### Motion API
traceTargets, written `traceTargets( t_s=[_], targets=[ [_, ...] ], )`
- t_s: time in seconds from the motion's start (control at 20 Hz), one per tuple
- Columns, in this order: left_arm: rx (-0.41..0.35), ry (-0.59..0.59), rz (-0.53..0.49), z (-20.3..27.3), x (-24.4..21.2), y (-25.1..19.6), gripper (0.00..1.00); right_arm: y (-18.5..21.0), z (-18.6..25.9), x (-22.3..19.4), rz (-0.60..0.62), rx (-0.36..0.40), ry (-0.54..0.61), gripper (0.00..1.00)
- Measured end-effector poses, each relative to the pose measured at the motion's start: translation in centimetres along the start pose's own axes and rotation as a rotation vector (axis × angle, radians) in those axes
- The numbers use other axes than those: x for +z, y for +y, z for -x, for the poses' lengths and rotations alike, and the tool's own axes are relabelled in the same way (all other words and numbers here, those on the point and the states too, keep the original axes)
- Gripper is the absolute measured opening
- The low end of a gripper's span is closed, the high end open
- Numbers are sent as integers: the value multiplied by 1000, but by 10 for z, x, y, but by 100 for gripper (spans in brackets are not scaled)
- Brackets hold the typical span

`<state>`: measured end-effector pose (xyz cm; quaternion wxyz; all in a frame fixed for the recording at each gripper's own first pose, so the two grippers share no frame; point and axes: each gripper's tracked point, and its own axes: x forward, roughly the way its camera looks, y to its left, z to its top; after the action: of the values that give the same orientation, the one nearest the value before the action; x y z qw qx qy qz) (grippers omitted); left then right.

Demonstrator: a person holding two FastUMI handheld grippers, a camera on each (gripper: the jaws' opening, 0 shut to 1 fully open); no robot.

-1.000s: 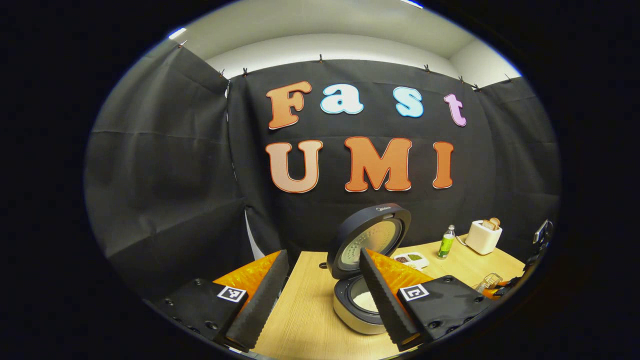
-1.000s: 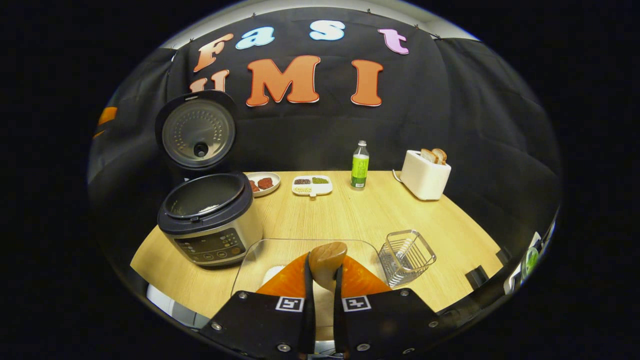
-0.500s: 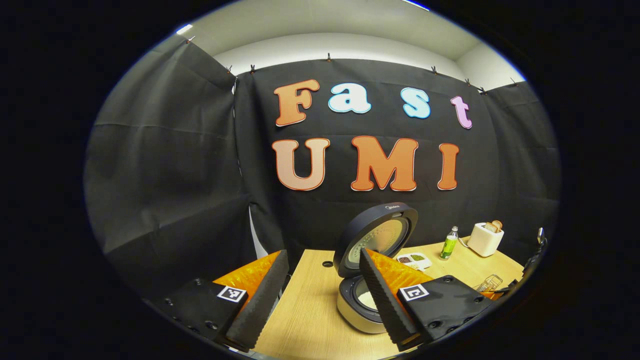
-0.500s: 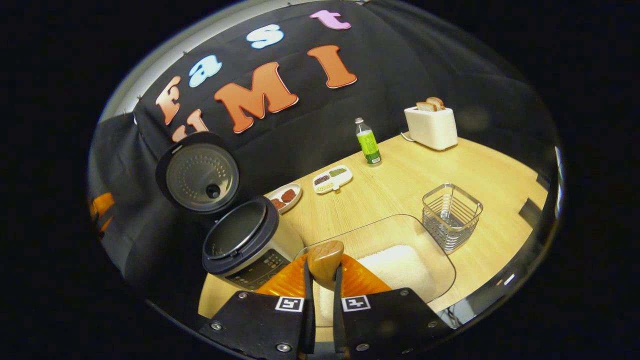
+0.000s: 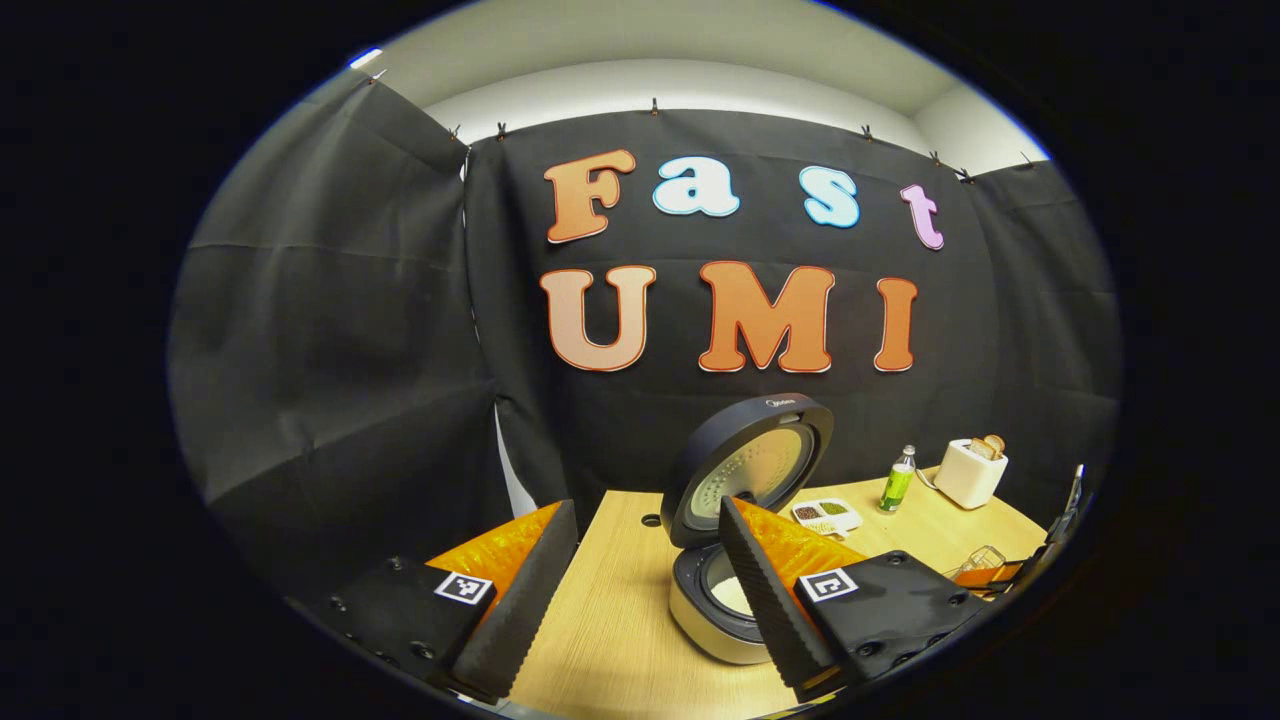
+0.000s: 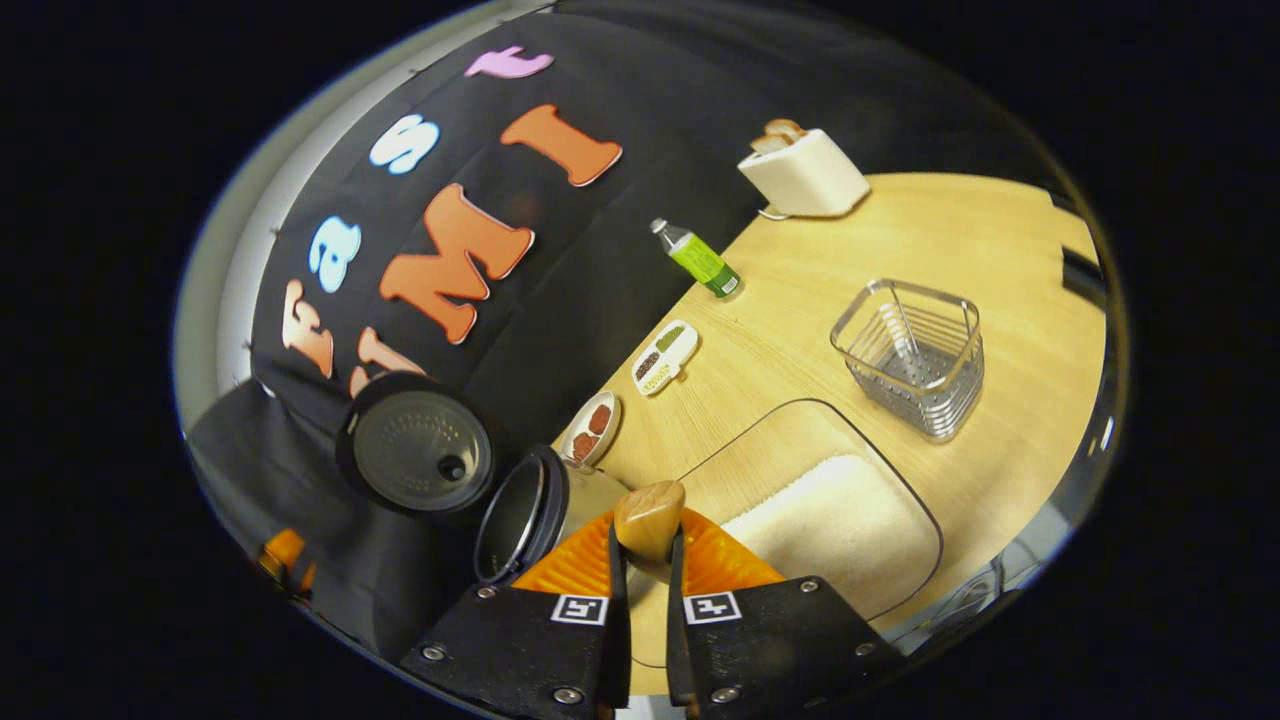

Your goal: Close the left gripper, press the button to open the rice cooker; take a wooden spoon from the chopstick holder with the right hand, scoop a spoonful of rice and pour it into the rice cooker, then put the wooden spoon back into the chopstick holder.

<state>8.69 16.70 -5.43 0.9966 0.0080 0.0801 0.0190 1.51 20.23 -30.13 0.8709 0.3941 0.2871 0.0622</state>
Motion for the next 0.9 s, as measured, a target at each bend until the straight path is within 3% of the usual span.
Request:
traceTargets(
  t_s=[0.35, 0.45, 0.5, 0.7, 0.75, 0.9],
  targets=[
    [-24, -8, 1, -8, 6, -13, 92, -11, 13, 30, -226, 17, -53, 13],
    [-34, -15, 2, -8, 9, -18, 95, -12, 19, 42, -266, 29, -78, 13],
    [-38, -19, 0, -10, 11, -20, 92, -11, 21, 47, -284, 36, -88, 13],
    [-55, -33, -5, -12, 18, -29, 92, -4, 30, 67, -375, 73, -121, 13],
    [-57, -35, -6, -12, 19, -31, 95, -2, 32, 72, -395, 82, -128, 13],
    [-64, -45, -8, -14, 24, -35, 92, 8, 38, 83, -431, 110, -143, 13]
  ],
)
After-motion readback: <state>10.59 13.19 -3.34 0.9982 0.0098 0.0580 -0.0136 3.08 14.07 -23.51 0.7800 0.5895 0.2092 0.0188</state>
